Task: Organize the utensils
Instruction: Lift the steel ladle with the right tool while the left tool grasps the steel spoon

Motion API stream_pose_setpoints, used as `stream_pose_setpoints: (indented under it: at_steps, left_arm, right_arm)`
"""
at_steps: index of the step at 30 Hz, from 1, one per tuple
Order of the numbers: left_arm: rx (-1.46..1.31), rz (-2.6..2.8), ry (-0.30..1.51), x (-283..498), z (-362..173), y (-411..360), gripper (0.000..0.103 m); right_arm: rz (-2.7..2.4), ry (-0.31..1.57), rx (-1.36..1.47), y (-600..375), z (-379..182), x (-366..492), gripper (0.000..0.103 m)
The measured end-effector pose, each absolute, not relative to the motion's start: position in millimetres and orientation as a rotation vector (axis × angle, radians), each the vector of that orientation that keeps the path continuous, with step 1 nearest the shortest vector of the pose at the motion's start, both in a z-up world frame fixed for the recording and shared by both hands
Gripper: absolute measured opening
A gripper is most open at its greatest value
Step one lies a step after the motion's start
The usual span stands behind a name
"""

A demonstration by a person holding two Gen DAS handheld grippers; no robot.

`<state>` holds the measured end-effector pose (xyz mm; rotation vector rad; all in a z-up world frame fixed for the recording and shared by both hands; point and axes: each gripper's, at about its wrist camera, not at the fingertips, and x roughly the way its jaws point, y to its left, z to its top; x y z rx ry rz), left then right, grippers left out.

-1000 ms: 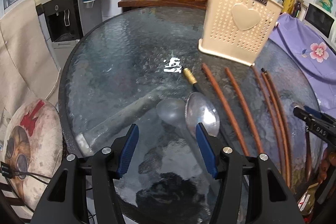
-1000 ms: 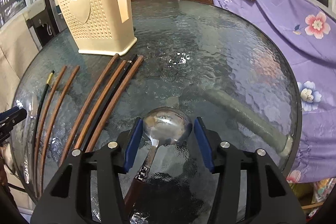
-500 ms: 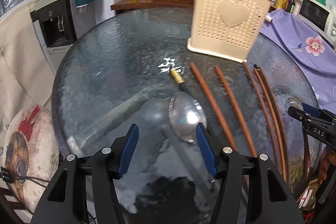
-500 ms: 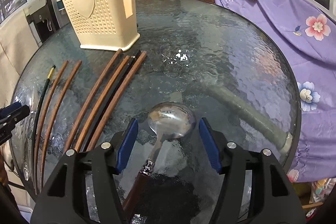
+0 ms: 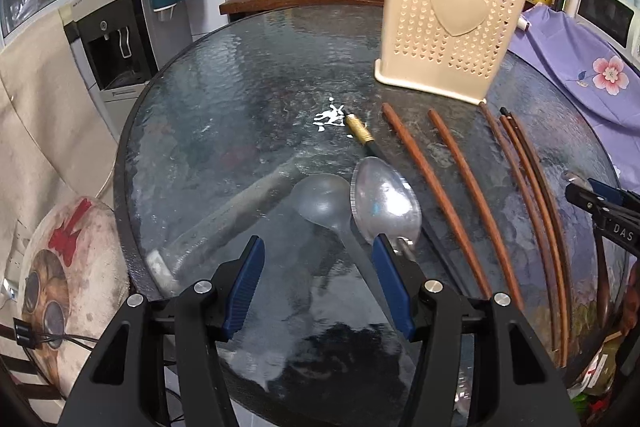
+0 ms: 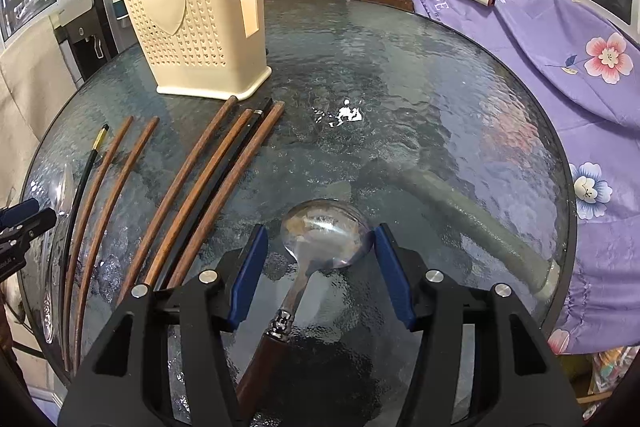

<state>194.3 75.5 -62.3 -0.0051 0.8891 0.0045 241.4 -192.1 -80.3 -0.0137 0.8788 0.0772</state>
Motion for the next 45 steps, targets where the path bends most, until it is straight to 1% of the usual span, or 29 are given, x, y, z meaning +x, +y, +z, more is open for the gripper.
stream_pose_setpoints:
  at_steps: [7,12,15,19,21,23,34,40,45]
  left_arm:
    - [0.007,0.026,0.921,215,-62,92,0.055]
    - [0.011,0.015,0.937,227,-61,83,0.054]
    - [0.009,0.016,0.933,228,-61,75,0.051]
    - [0.002,0.019,0.929,232,-61,72,0.043]
    - [0.004,0.02,0.927,234,-60,70,0.036]
    - [0.007,0.016,0.927,237,-60,70,0.036]
    - [0.006,-0.013,0.914,247,-60,68,0.036]
    - [-0.032,-0.037,0.877,247,-52,74,0.035]
    - [-0.035,-0.055,0.816,241,-32,75,0.035]
  right_arm:
    - [0.08,0.902,-0.005,-193,-78,240,0.056]
    - [0.077,0.918,-0.006,-191,-77,238,0.056]
    - [0.075,0.917,-0.013,-188,-77,239,0.056]
    - [0.079,0.913,-0.016,-185,-77,245,0.056]
    - [0.084,0.91,-0.026,-183,-77,248,0.053]
    - [0.088,0.909,-0.03,-183,-76,250,0.048]
    - [0.125,0.888,-0.013,-190,-76,260,0.048]
    - [0.137,0.805,-0.003,-194,-62,256,0.048]
    - [0.147,0.723,0.008,-196,-45,246,0.048]
